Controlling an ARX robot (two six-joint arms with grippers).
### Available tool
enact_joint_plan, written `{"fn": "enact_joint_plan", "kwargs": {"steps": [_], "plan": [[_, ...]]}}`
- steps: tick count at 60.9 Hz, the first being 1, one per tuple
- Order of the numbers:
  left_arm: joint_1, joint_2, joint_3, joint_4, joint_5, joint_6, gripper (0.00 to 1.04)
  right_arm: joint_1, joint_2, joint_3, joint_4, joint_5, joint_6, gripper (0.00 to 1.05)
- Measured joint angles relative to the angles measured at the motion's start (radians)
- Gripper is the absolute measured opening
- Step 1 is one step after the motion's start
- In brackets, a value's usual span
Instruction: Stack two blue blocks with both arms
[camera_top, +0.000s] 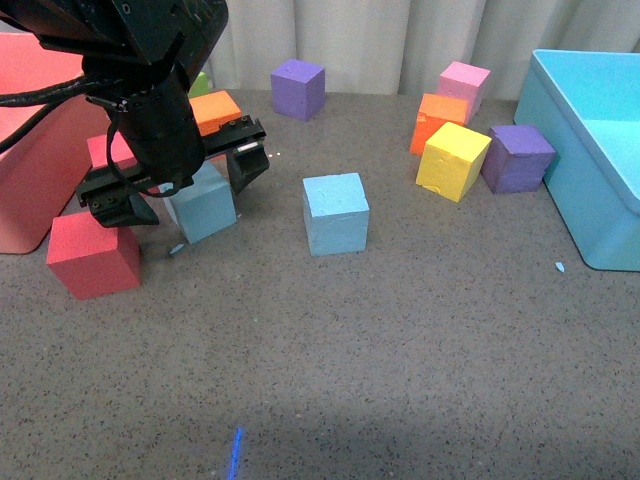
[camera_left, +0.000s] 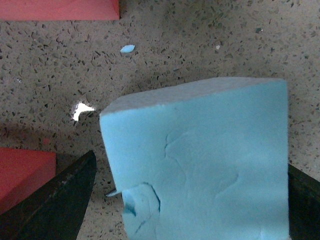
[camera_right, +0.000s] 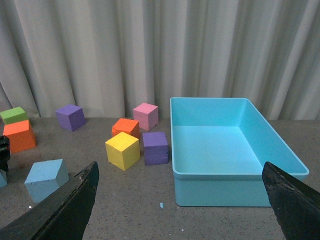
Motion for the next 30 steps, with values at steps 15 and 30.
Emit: {"fn": "enact_joint_plan", "kwargs": {"steps": [15,30], "plan": [[0.002,0.027,0.032,-0.021,0.0,0.01,0.63,0.0,0.0,0.0,0.0,0.0,0.0,0.95],[-0.005,0.015,0.032,-0.023,0.001,0.016,0.49,0.0,0.0,0.0,0.0,0.0,0.0,0.95]]}}
